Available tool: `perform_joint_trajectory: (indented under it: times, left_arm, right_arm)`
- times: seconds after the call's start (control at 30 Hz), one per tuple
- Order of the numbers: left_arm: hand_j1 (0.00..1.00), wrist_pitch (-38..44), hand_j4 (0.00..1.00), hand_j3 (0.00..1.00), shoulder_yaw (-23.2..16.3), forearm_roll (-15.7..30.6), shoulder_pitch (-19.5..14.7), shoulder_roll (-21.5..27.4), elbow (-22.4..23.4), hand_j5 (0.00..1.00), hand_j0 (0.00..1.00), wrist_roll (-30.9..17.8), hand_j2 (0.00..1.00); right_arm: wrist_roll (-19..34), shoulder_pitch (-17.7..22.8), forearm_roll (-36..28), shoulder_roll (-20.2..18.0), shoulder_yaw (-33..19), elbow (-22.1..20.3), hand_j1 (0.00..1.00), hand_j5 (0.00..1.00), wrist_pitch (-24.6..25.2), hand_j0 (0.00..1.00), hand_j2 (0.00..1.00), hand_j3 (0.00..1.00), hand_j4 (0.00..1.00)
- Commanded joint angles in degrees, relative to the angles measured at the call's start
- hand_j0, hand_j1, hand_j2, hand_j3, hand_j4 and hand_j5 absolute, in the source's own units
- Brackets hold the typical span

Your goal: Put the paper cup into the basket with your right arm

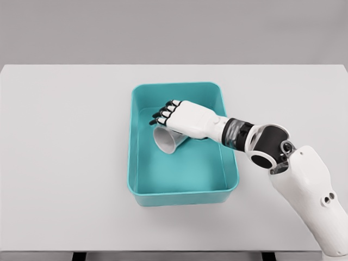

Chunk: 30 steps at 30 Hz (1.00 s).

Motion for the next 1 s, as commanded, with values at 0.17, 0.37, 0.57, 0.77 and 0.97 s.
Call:
perform_joint_trajectory:
  times: [0.17, 0.37, 0.57, 0.77, 0.97]
  left_arm:
    - [1.0, 0.0, 1.0, 1.0, -0.01, 0.0, 0.0, 0.0, 0.0, 1.0, 1.0, -0.01, 1.0]
    - [1.0, 0.0, 1.0, 1.0, -0.01, 0.0, 0.0, 0.0, 0.0, 1.0, 1.0, -0.01, 1.0]
    - [1.0, 0.0, 1.0, 1.0, -0.01, 0.0, 0.0, 0.0, 0.0, 1.0, 1.0, -0.01, 1.0]
    - [1.0, 0.0, 1.0, 1.0, -0.01, 0.0, 0.0, 0.0, 0.0, 1.0, 1.0, -0.01, 1.0]
    - [1.0, 0.0, 1.0, 1.0, 0.08, 0.09, 0.0, 0.0, -0.09, 1.0, 1.0, -0.01, 1.0]
  right_arm:
    - [-0.03, 0.18, -11.39, -2.63, -7.21, -2.56, 1.0, 1.0, -0.5, 1.0, 1.0, 1.0, 1.0]
    - [-0.03, 1.67, -41.18, -9.84, -20.83, -2.21, 1.0, 1.0, -2.87, 1.0, 1.0, 1.0, 1.0]
    - [-0.03, 11.16, -46.82, -12.04, -36.3, 3.23, 1.0, 1.0, -2.08, 1.0, 1.0, 1.0, 1.0]
    - [-0.03, 13.45, -45.06, -13.53, -36.83, 6.23, 1.0, 1.0, -1.99, 1.0, 1.0, 1.0, 1.0]
    - [-0.03, 14.41, -45.06, -11.16, -36.74, 7.02, 1.0, 1.0, -2.08, 1.0, 1.0, 1.0, 1.0]
